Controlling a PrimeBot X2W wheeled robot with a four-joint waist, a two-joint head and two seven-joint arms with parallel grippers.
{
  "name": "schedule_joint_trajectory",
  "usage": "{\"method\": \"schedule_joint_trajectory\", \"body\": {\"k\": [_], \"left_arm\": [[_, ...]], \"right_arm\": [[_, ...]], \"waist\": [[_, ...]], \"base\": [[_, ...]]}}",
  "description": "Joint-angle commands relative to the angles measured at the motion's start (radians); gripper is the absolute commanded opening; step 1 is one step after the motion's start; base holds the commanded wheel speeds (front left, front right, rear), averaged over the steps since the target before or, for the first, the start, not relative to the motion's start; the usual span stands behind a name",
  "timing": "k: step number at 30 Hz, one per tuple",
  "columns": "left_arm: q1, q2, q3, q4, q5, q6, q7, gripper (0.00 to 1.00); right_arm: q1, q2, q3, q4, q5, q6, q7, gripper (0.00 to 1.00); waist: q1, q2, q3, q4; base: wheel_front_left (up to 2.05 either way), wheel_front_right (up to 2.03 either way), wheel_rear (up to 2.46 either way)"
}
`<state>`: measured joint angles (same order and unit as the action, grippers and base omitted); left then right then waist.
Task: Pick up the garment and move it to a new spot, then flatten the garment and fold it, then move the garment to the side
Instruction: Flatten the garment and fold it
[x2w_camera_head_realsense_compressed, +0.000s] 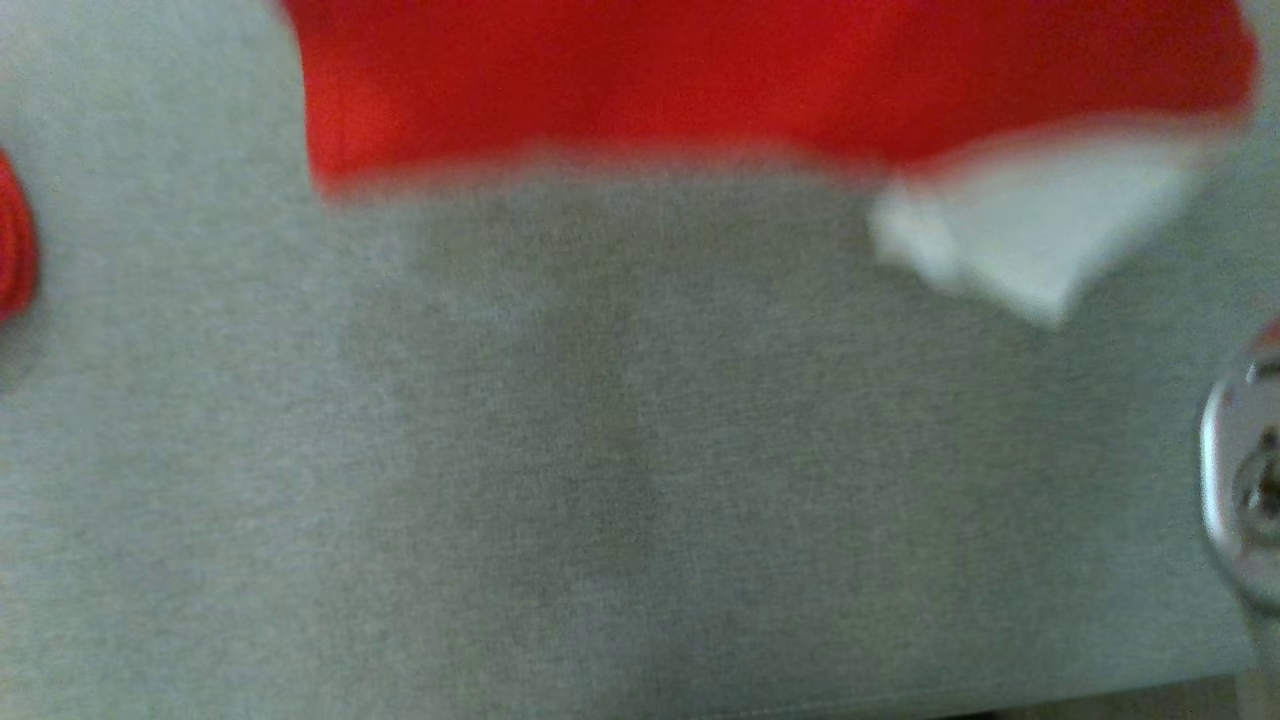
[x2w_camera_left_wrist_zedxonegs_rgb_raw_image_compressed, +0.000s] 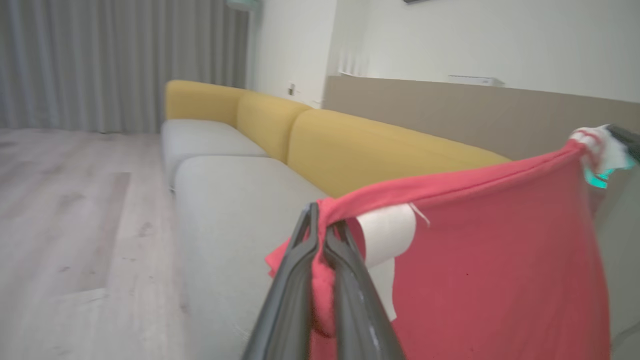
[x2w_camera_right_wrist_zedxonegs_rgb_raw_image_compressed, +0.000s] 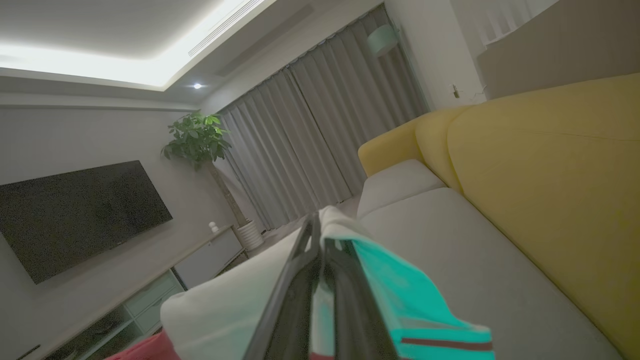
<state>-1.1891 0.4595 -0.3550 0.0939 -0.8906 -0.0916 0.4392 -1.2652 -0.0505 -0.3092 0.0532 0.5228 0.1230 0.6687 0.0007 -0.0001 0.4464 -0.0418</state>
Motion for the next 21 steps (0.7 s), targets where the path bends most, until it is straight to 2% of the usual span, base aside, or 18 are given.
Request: {"method": "schedule_joint_trajectory", "body": {"k": [1, 6, 10, 14, 17, 21], "left_arm": [[-0.100, 0.035, 0.029, 0.037, 0.059, -0.010, -0.053, 0.00], [-0.266, 0.001, -0.012, 0.275, 0.195, -0.030, -0.295, 0.00], [-0.255, -0.009, -0.088, 0.379, 0.223, -0.038, -0.443, 0.00], [-0.124, 0.013, -0.226, 0.368, 0.153, -0.039, -0.532, 0.00], [0.008, 0.059, -0.314, 0.326, 0.097, -0.039, -0.576, 0.00], [0.228, 0.112, -0.399, 0.260, 0.054, -0.039, -0.638, 0.00]], "right_arm": [[-0.090, 0.000, 0.022, 0.022, -0.011, 0.008, -0.063, 0.00], [-0.213, 0.000, 0.089, 0.226, -0.045, 0.008, -0.270, 0.00], [-0.158, 0.000, 0.142, 0.313, -0.014, 0.008, -0.365, 0.00], [0.026, 0.000, 0.185, 0.311, 0.005, 0.008, -0.412, 0.00], [0.215, 0.000, 0.216, 0.247, -0.016, 0.008, -0.429, 0.00], [0.522, 0.000, 0.229, 0.126, -0.044, 0.008, -0.427, 0.00]], "waist": [[-0.0007, 0.0001, 0.139, 0.007], [-0.0007, 0.0001, 0.212, -0.006], [-0.0007, 0.0001, 0.226, -0.014], [-0.0007, 0.0001, 0.190, -0.015], [-0.0007, 0.0001, 0.152, -0.015], [-0.0007, 0.0001, 0.048, -0.007]], "base": [[0.00, 0.00, 0.00], [0.00, 0.00, 0.00], [0.00, 0.00, 0.00], [0.00, 0.00, 0.00], [0.00, 0.00, 0.00], [0.00, 0.00, 0.00]]}}
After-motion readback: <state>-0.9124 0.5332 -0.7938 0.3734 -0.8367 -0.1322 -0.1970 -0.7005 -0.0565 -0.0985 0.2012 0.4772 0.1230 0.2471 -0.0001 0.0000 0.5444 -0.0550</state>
